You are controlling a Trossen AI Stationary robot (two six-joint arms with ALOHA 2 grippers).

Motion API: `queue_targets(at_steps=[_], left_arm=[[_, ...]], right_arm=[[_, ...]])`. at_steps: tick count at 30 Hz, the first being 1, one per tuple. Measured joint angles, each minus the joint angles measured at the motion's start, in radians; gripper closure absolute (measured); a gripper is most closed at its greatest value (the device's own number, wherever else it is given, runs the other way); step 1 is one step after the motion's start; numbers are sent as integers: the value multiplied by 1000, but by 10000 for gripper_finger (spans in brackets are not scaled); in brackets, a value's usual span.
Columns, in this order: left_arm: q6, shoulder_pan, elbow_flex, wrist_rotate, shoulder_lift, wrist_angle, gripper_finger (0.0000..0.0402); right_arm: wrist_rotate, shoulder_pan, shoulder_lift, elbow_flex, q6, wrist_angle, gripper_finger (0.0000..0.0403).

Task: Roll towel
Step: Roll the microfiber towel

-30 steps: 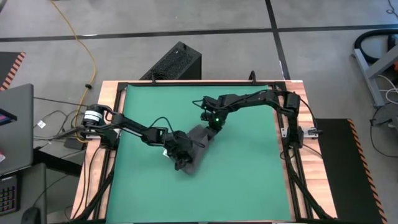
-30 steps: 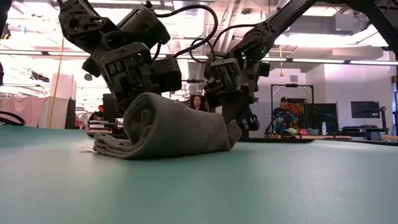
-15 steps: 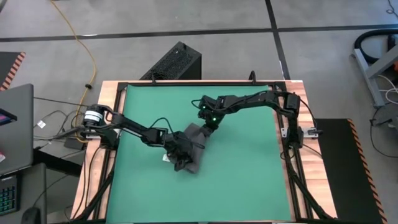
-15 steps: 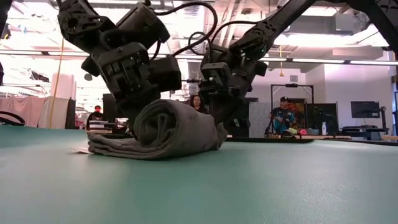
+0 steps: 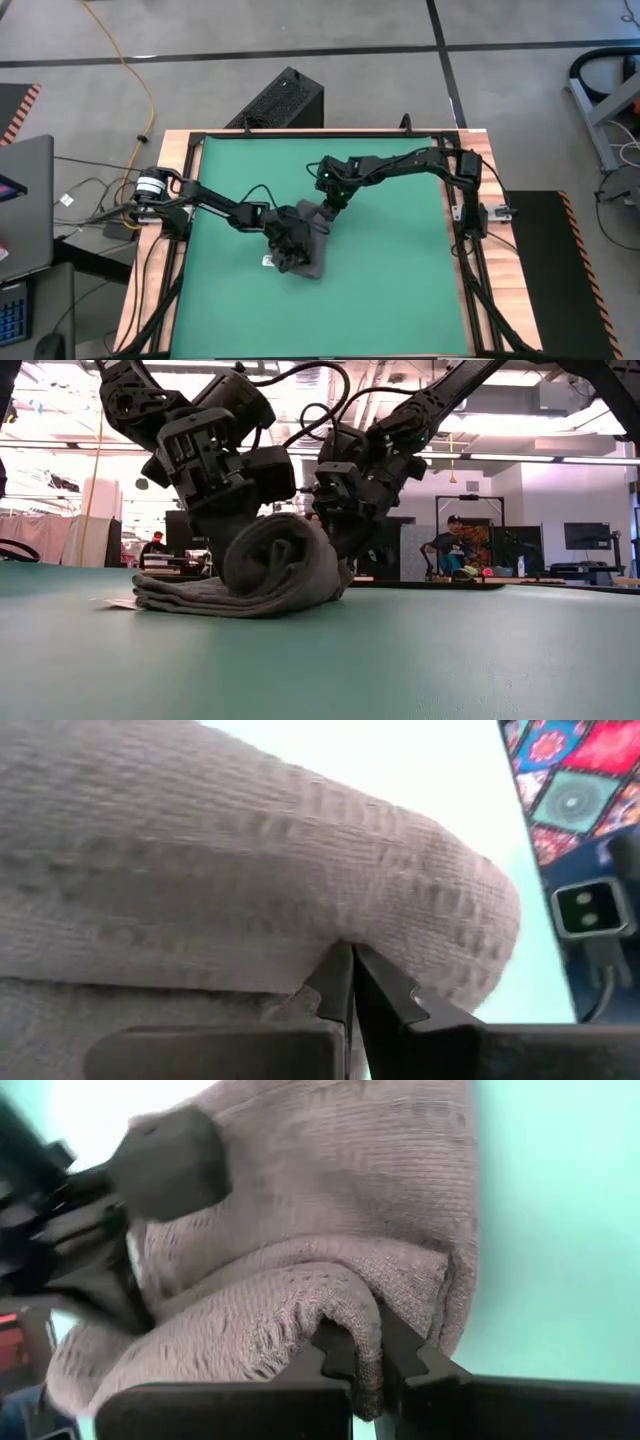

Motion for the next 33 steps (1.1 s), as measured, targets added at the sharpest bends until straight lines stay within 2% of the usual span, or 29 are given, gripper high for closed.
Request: queue_targets(at_steps=[6,13,16,18,20,23,24,25,28,33], left_arm=[[-98,-9,12,6,-7,128,402],[-78,-13,11,-78,0,33,401],[-130,-13,9,-131,-53,6,401],[-136,-19,10,-204,-122,4,401],[-111,-26,12,-319,-193,-35,401],[14,-48,13,-612,-265,-182,401],[52,-51,13,-688,-270,-225,401],[84,-47,9,-717,-266,-257,401],[130,-16,-13,-682,-218,-252,401],[151,14,-38,-643,-99,-136,402]], right_arm=[[-6,7,55,6,14,21,381],[24,30,30,4,8,13,381],[23,30,27,3,6,-9,381],[23,29,26,3,0,-26,381],[23,32,25,3,-10,-33,381],[28,38,25,3,-10,-35,381],[29,40,25,3,-8,-36,381],[30,41,25,3,-3,-36,381],[30,42,25,3,3,-41,381],[27,43,25,3,14,-48,381]])
